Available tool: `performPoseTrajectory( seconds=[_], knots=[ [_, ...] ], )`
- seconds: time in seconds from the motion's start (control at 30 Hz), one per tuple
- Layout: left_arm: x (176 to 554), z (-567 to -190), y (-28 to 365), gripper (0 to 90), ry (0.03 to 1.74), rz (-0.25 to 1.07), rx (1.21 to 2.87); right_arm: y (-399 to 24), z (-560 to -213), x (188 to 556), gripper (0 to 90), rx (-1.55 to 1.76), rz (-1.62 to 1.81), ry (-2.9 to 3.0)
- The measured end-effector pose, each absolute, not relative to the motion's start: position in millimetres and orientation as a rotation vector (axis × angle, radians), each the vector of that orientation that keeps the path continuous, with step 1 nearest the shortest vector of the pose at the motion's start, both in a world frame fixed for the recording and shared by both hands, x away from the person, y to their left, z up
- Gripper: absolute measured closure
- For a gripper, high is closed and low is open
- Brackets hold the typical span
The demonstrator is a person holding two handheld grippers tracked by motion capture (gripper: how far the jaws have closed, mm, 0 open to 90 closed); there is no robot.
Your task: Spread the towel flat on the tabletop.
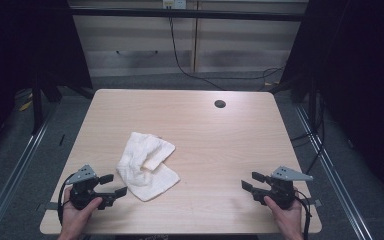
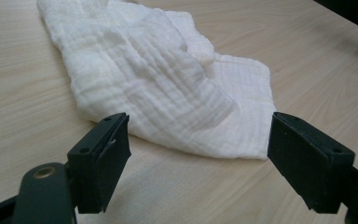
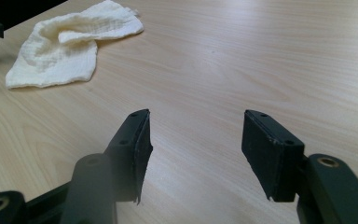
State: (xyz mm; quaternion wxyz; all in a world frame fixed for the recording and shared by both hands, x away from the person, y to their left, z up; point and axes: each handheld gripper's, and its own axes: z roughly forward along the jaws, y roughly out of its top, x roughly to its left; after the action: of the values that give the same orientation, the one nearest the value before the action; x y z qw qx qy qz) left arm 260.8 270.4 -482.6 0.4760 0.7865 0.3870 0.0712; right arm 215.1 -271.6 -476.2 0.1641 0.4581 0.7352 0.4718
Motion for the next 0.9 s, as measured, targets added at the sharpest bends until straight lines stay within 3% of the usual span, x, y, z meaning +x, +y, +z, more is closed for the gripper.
performPoseTrajectory(
  seconds=[0.07, 0.17, 0.27, 0.63, 0.9],
  knots=[
    [261, -483, 271, 20.7, 0.947, 0.175, 1.929, -272, -476, 216, 32.5, 1.308, 1.336, 2.115],
    [262, -483, 271, 20.7, 0.956, 0.174, 1.924, -273, -477, 216, 26.4, 1.298, 1.342, 2.125],
    [263, -483, 271, 20.8, 0.964, 0.175, 1.922, -273, -478, 215, 32.5, 1.304, 1.325, 2.093],
    [265, -478, 266, 21.7, 0.942, 0.176, 1.928, -277, -479, 213, 29.5, 1.304, 1.363, 2.128],
    [279, -466, 258, 27.8, 0.924, 0.181, 1.949, -274, -479, 213, 29.3, 1.300, 1.363, 2.144]
  ],
)
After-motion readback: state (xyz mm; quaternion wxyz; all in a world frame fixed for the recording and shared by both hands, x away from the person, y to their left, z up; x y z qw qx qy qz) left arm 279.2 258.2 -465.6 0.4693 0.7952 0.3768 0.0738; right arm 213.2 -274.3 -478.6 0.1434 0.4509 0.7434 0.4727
